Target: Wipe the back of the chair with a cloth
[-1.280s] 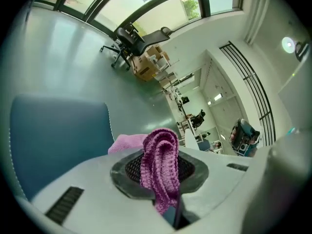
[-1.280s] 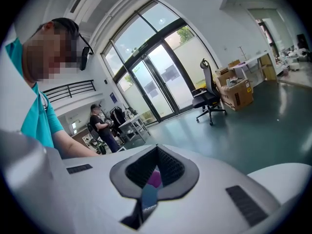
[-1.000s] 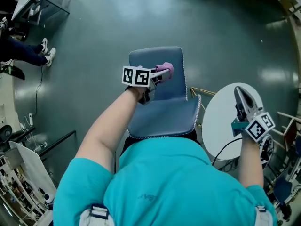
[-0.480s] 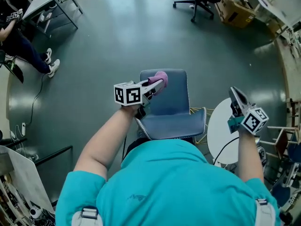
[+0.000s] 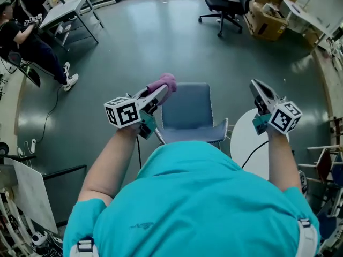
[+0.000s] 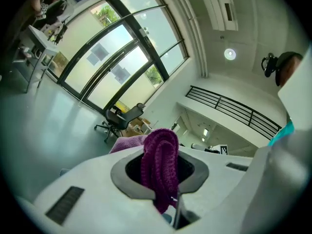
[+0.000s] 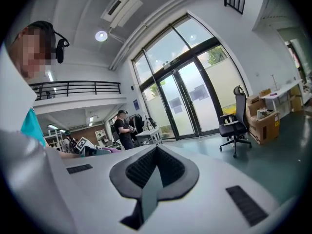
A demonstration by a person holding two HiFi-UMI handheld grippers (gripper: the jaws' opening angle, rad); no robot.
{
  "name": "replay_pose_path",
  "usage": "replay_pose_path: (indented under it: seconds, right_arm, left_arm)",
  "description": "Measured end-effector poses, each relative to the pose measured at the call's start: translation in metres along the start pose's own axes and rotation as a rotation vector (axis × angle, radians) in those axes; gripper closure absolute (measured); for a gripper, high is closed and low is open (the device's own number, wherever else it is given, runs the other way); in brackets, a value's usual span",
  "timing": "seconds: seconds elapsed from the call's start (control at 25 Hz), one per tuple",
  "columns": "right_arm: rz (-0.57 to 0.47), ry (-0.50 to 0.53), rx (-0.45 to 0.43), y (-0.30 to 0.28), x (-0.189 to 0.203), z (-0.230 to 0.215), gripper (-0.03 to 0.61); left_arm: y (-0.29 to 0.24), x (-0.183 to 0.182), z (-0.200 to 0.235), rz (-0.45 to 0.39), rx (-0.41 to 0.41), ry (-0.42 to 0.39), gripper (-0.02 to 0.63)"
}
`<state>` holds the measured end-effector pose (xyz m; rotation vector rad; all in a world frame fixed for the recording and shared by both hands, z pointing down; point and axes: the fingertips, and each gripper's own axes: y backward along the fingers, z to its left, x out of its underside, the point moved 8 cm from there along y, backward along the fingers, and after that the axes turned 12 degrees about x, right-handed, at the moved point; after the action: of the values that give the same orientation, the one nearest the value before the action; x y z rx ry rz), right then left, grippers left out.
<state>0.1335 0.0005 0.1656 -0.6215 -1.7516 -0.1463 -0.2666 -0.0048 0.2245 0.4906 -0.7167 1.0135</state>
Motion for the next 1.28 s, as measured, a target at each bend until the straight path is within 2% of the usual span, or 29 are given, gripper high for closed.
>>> replay_pose_path:
  seconds: [0.12,0.28,0.4,0.56,0.64,0.76,0.92,1.08,1.28]
  right_arm:
    - [-0.007,0.049,-0.052,0.009,-0.019,-0.009,0.588]
    - [0.029,0.095,-0.079,0.031,-0.008,-0.009,0.588]
    - [0.037,0.118,-0.137,0.037,-0.004,-0.006,0.588]
    - [0.035,0.113,-0.203,0.045,0.009,-0.012,0.588]
    - [0.041,0.103,-0.218,0.050,0.021,-0.009,0.588]
    - [0.057,0.103,-0.193,0.051,0.034,0.008,0.588]
    - [0.025,0.149,-0.133,0.043,0.025,0.036,0.588]
    - [-0.012,0.140,-0.058,0.042,0.025,0.060,0.588]
    - [-0.018,0.167,-0.019,0.040,0.015,0.068,0.588]
  left_arm:
    - [-0.006,-0.007,-0.046,-0.090,-0.010,-0.045,0.554]
    - [-0.001,0.016,-0.087,-0.137,-0.043,-0.070,0.555]
    - [-0.004,0.029,-0.115,-0.184,-0.067,-0.079,0.555]
    - [-0.032,0.045,-0.145,-0.175,-0.091,-0.099,0.555]
    - [-0.042,0.051,-0.154,-0.156,-0.078,-0.102,0.555]
    - [-0.044,0.048,-0.153,-0.112,-0.008,-0.114,0.555]
    - [-0.032,0.028,-0.147,-0.063,0.072,-0.149,0.555]
    - [-0.009,0.010,-0.143,-0.014,0.115,-0.205,0.555]
    - [0.005,-0.002,-0.138,-0.033,0.118,-0.274,0.554]
